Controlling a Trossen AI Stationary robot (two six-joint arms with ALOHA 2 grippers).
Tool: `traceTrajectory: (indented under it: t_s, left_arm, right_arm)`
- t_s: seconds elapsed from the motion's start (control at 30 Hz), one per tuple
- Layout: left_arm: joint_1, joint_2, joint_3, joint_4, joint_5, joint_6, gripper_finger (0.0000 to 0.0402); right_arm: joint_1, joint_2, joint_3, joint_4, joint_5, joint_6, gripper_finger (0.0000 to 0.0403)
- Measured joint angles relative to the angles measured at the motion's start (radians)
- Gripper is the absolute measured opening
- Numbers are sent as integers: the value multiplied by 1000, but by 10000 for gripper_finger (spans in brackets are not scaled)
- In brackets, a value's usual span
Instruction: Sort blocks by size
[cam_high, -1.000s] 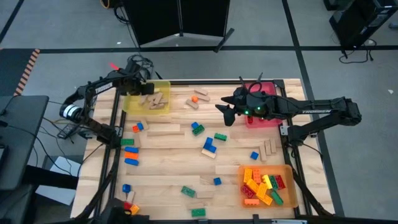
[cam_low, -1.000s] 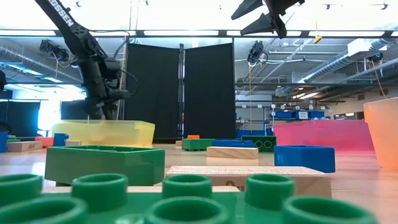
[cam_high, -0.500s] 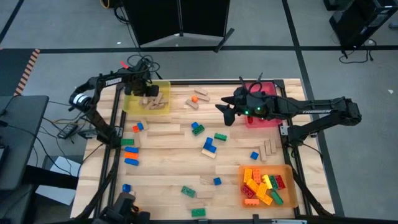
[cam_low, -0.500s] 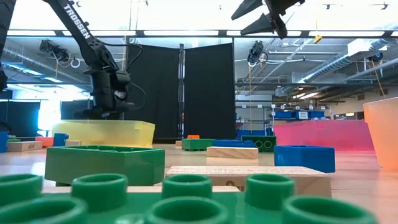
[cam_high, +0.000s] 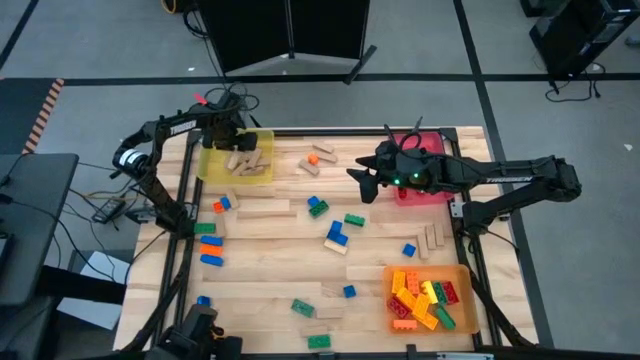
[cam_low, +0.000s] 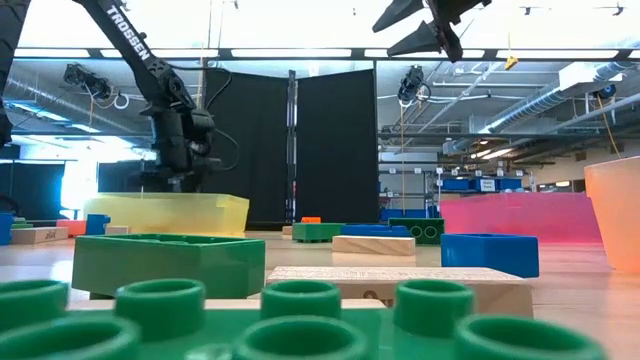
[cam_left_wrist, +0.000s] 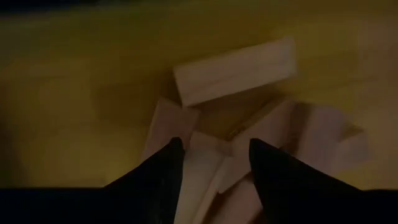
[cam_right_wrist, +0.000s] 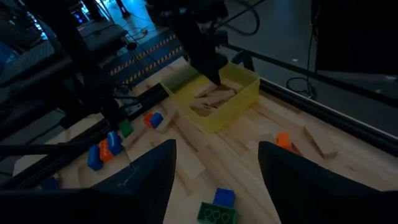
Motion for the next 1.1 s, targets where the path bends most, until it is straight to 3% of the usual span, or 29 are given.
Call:
traceTrajectory:
  t_s: [0.27,0.4,0.6,0.83,1.1]
  left_arm:
    - [-20,-69,83,-105,0,4,191]
    - [-57,-176,82,-116,-1,28,191]
    - [-174,-386,78,-78,-48,66,191]
    - [-364,-659,-37,113,-126,82,191]
    - [-556,-896,-267,357,-93,48,191]
  right_arm:
    - [6,0,0,-141,0,93,242]
    - [19,0,0,-229,0,137,240]
    - [33,0,0,-246,-5,70,251]
    - [30,33,5,-236,-60,-73,295]
    - [19,226,10,-284,-186,-236,332]
